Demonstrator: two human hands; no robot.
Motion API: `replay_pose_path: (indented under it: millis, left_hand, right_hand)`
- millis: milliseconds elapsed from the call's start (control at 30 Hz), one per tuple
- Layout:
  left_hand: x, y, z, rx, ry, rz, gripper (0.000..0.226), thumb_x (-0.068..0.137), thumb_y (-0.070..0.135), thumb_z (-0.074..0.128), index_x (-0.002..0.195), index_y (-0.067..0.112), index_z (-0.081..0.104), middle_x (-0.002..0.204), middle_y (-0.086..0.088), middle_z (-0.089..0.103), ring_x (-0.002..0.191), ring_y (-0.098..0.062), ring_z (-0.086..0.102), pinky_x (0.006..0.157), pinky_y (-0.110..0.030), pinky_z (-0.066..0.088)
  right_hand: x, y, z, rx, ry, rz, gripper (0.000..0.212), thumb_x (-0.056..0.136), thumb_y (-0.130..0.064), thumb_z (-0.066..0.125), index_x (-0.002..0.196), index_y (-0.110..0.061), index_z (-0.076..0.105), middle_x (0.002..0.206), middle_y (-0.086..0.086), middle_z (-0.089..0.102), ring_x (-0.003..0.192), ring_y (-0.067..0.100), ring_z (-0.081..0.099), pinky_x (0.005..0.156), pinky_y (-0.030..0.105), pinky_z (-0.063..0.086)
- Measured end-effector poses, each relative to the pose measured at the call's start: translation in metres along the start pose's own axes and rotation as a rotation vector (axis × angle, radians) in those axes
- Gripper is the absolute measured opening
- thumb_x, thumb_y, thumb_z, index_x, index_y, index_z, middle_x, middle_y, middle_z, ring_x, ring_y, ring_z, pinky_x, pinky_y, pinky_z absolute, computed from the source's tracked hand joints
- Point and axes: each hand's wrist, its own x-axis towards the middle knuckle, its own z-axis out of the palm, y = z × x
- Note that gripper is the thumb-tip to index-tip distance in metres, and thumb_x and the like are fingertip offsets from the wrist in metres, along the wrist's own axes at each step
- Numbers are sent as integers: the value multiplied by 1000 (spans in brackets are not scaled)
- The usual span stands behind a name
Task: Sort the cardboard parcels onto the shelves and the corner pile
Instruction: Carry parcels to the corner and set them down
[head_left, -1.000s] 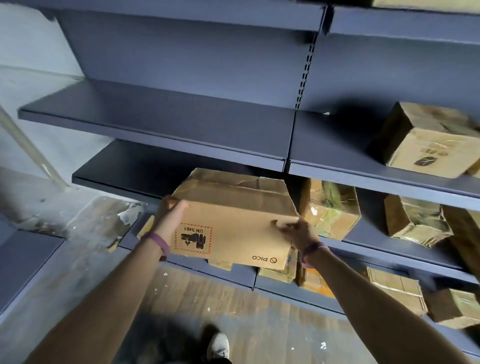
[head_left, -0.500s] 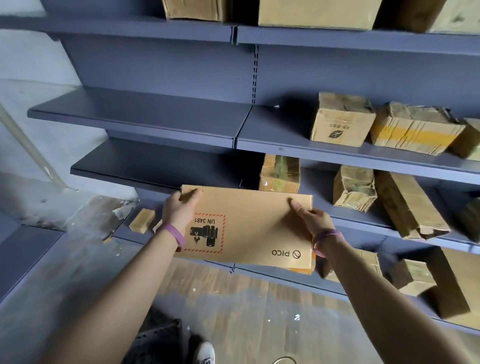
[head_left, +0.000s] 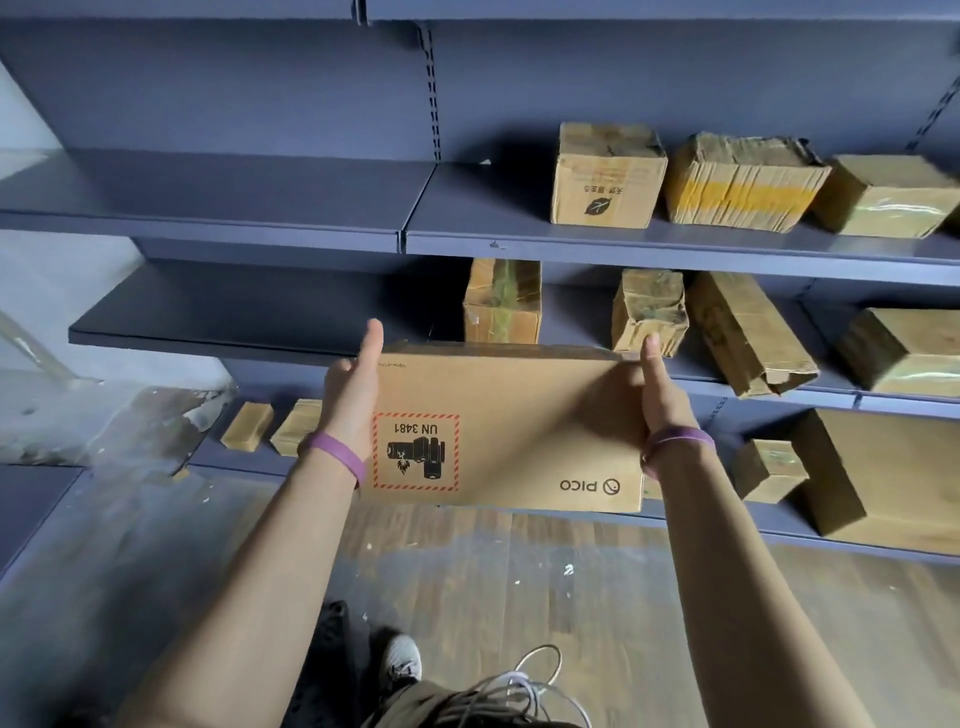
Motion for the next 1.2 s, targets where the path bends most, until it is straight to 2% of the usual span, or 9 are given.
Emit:
replay_pose_path:
  millis: [100, 200, 267, 367, 567, 733, 967, 1100, 1200]
  left_hand:
    - [-7, -6, 3, -21, 31, -1, 53, 92, 65, 52, 105, 14, 48, 75, -5, 58, 61, -18, 58, 51, -24, 40]
    - [-16, -20, 1, -104, 9, -45, 38, 87, 43, 69, 95, 12, 50, 89, -12, 68, 68, -20, 62, 60, -28, 44]
    - [-27, -30, -2, -175, -39, -71, 27, 88, 32, 71, 90, 13, 51, 90, -8, 67, 79, -19, 61, 74, -33, 46]
    - [-34, -43, -6, -232, -90, -11, 28, 83, 22, 76, 101, 14, 57, 106, -10, 70, 105, -27, 64, 94, -42, 47]
    - [-39, -43, -14, -203, -271, 163, 44, 91, 1, 62, 131, 19, 57, 118, 2, 71, 110, -14, 65, 90, -32, 48]
    - [-35, -53, -18, -143, -324, 154, 73, 83, -6, 63, 147, 26, 46, 132, 7, 64, 123, -15, 58, 104, -36, 43]
    - [-35, -45, -17, -61, -245, 86, 103, 48, 69, 82, 139, 31, 53, 133, 5, 61, 125, -20, 55, 108, -42, 42]
    - [-39, -46, -9, 0, -216, 128, 50, 89, 39, 70, 135, 27, 54, 129, 5, 59, 122, -20, 53, 98, -39, 42]
    - [-38, -47, -6, 21, -196, 165, 31, 94, 22, 66, 123, 22, 55, 120, 0, 62, 114, -24, 57, 89, -39, 44]
  right_hand:
    - [-12, 3, -11, -34, 32, -38, 59, 77, -68, 64, 100, -14, 66, 114, 8, 63, 111, 28, 58, 107, 46, 43]
    - [-20, 14, -25, 14, 27, -22, 44, 63, -55, 67, 86, -16, 65, 88, 6, 62, 85, 25, 58, 86, 42, 51]
    - [-25, 19, -33, 100, 6, -65, 19, 77, -34, 66, 76, -16, 61, 73, 4, 54, 70, 20, 48, 66, 33, 42]
    - [-29, 23, -41, 170, -77, -94, 6, 69, -23, 60, 67, -18, 61, 68, 2, 53, 66, 19, 44, 59, 30, 32]
    - [-39, 18, -53, 109, -119, -125, 35, 84, -39, 74, 109, -14, 69, 108, 5, 73, 97, 20, 68, 89, 37, 53]
    - [-47, 20, -63, 108, -161, -144, 32, 89, -5, 65, 121, -11, 60, 106, 7, 69, 87, 19, 66, 73, 30, 52]
    - [-49, 35, -79, 107, -207, -133, 43, 85, 6, 62, 121, -18, 57, 114, 11, 66, 100, 27, 61, 75, 40, 51]
    - [-49, 34, -83, 86, -268, -181, 67, 64, 0, 73, 127, -12, 52, 111, 10, 68, 107, 31, 60, 86, 47, 53]
    - [-50, 32, -82, 32, -296, -227, 82, 60, -8, 84, 134, -7, 49, 118, 16, 66, 117, 37, 58, 93, 48, 51]
